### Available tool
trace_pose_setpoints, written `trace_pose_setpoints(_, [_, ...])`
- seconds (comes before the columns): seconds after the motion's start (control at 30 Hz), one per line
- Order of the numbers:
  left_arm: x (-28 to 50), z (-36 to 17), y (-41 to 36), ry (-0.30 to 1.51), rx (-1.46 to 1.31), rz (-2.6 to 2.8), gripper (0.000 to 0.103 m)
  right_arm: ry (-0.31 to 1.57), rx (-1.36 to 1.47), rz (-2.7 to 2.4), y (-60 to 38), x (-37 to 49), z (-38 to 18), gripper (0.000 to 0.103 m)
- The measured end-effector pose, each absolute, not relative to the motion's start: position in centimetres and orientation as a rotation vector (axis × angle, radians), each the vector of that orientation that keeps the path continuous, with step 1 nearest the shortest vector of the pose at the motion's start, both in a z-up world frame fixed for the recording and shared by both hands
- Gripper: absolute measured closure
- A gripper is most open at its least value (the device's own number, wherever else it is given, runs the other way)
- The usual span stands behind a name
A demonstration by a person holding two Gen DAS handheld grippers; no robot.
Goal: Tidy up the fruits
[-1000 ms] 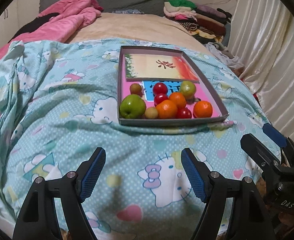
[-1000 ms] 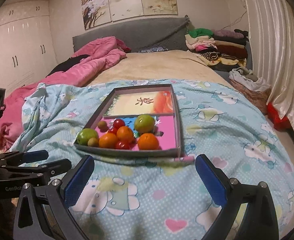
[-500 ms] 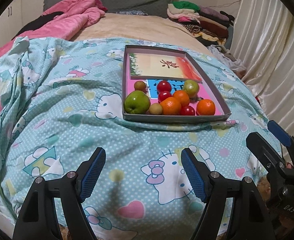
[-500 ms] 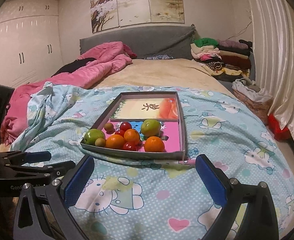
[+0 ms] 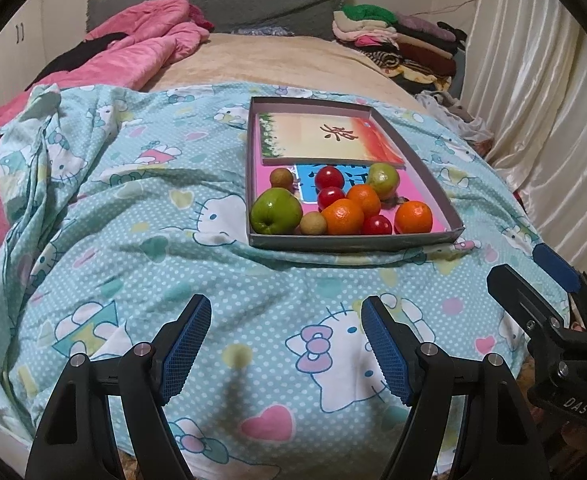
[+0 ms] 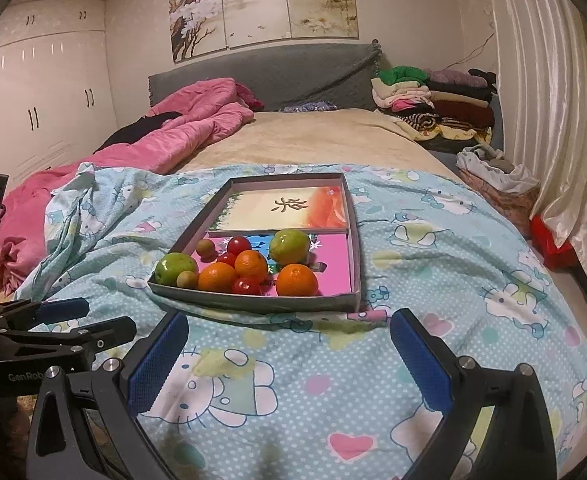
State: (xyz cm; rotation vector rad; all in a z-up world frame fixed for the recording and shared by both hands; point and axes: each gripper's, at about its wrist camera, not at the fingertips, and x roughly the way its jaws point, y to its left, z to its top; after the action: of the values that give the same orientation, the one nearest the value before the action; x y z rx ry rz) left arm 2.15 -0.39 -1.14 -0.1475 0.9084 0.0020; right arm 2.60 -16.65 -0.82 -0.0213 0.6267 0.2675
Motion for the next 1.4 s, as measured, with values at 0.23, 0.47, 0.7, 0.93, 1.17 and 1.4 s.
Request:
trace_pose_setpoints(0.23, [2.13, -1.04, -0.37, 0.904, -0.143, 0.001, 0.024, 0.620, -0.020, 0.267, -16.69, 2.54, -0.77, 0.001])
trace_pose_setpoints(0.47, [2.14, -1.06, -0.42, 0.911, -0.141, 0.003, 0.024, 0.623, -0.021, 0.265, -16.63, 2.63, -0.79, 0.001])
trace_pose_setpoints(0.7, [2.14, -1.04, -0.59, 0.907, -0.132, 0.011, 0.024, 0.623, -0.016, 0.266, -16.67, 2.65, -0.84, 0.001])
trace_pose_setpoints(0.93, [2.21, -1.03, -0.69, 0.907, -0.132, 0.002, 0.024, 0.628, -0.014, 0.263, -16.62, 2.81, -1.10, 0.001])
trace_pose_setpoints(1.17, [2.30, -1.08, -0.55, 0.911, -0.136, -0.001, 0.024, 0.633, -0.016, 0.262, -16.64, 2.96, -1.25, 0.001])
trace_pose_setpoints(1.4, [2.33, -1.09, -0.55, 0.913, -0.136, 0.001, 0.024, 0.634, -0.017, 0.263, -16.66, 2.95, -1.20, 0.001])
